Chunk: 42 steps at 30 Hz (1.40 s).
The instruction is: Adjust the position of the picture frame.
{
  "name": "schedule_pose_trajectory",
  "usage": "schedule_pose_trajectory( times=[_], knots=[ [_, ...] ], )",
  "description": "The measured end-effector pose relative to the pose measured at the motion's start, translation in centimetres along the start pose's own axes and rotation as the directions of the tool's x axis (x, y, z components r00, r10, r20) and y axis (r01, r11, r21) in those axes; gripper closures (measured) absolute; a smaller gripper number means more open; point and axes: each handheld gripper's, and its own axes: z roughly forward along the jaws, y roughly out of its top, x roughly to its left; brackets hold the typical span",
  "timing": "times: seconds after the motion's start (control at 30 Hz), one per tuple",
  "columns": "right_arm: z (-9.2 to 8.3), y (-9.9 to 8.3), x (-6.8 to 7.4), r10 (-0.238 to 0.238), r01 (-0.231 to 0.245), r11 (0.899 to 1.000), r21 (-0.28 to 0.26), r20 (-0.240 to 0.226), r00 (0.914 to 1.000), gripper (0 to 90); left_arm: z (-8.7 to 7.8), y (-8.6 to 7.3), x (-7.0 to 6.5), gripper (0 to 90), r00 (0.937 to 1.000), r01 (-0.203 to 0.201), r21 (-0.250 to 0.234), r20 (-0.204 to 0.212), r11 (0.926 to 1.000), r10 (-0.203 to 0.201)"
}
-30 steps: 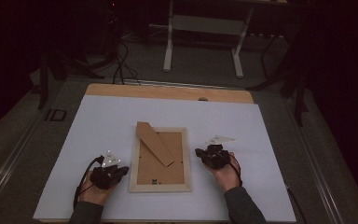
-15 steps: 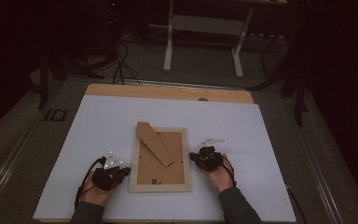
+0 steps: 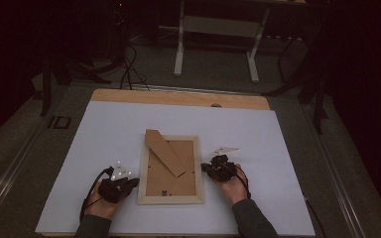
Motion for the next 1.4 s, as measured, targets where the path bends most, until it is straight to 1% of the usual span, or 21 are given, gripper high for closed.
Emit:
schedule_pose_trajectory(
  times=[0.1,0.13,0.3,0.43,0.47,0.63,0.67,0.73,0.87,1.07,1.23,1.27,1.4],
  knots=[
    [0.0,0.0,0.0,0.009,-0.009,1.0,0.002,-0.001,1.0,90.0,0.0,0.0,-0.1,90.0,1.0,0.0,-0.001,-0.005,1.0,0.0],
    [-0.1,0.1,0.0,0.011,-0.011,1.0,0.012,-0.005,0.9999,90.0,0.0,0.0,-0.1,90.0,1.0,0.0,-0.002,-0.006,1.0,0.0],
    [-0.3,0.1,0.1,0.009,-0.008,1.0,0.025,-0.013,0.9999,90.0,0.0,0.0,-0.1,90.0,1.0,-0.002,-0.002,-0.008,1.0,0.002],
    [-0.7,-0.3,0.0,0.05,-0.048,0.998,0.029,-0.057,0.9971,90.0,0.0,0.0,-0.1,90.0,0.9999,-0.002,-0.002,-0.011,1.0,0.002],
    [-0.7,-0.4,0.0,0.054,-0.052,0.998,0.031,-0.059,0.9968,90.0,0.0,0.0,-0.2,90.0,0.9999,-0.002,-0.002,-0.012,1.0,0.002],
    [-0.6,-0.7,0.1,0.063,-0.062,0.997,0.042,-0.047,0.9969,90.0,0.0,0.0,-0.2,90.0,0.9999,-0.003,-0.003,-0.015,1.0,0.003],
    [-0.4,-0.5,-0.1,0.059,-0.057,0.997,0.053,-0.046,0.9972,90.0,0.0,0.0,-0.3,90.0,0.9998,-0.009,-0.003,-0.018,1.0,0.009],
    [-0.3,-0.4,-0.2,0.063,-0.06,0.997,0.056,-0.049,0.9968,90.0,0.0,0.0,-0.3,90.0,0.9998,-0.01,-0.002,-0.02,0.9999,0.01],
    [-0.2,0.0,-0.3,0.06,-0.057,0.996,0.066,-0.033,0.9977,90.0,0.1,0.0,-0.4,90.0,0.9996,-0.019,-0.002,-0.022,0.9998,0.019],
    [0.0,0.2,-0.7,0.067,-0.064,0.996,0.064,-0.039,0.997,90.0,0.2,0.0,-0.9,90.0,0.9994,-0.019,-0.005,-0.029,0.9998,0.019],
    [0.1,0.5,-0.9,0.065,-0.063,0.996,0.068,-0.026,0.9975,90.0,0.2,0.1,-1.1,90.0,0.9993,-0.029,-0.003,-0.024,0.9996,0.029],
    [0.2,0.6,-1.0,0.06,-0.058,0.996,0.068,-0.025,0.9979,90.0,0.3,0.2,-1.5,90.0,0.999,-0.035,-0.003,-0.029,0.9994,0.035],
    [0.3,1.0,-2.0,0.077,-0.076,0.995,0.072,-0.019,0.9968,90.0,0.6,0.4,-2.5,90.0,0.9982,-0.057,-0.002,-0.017,0.9984,0.057]
  ],
)
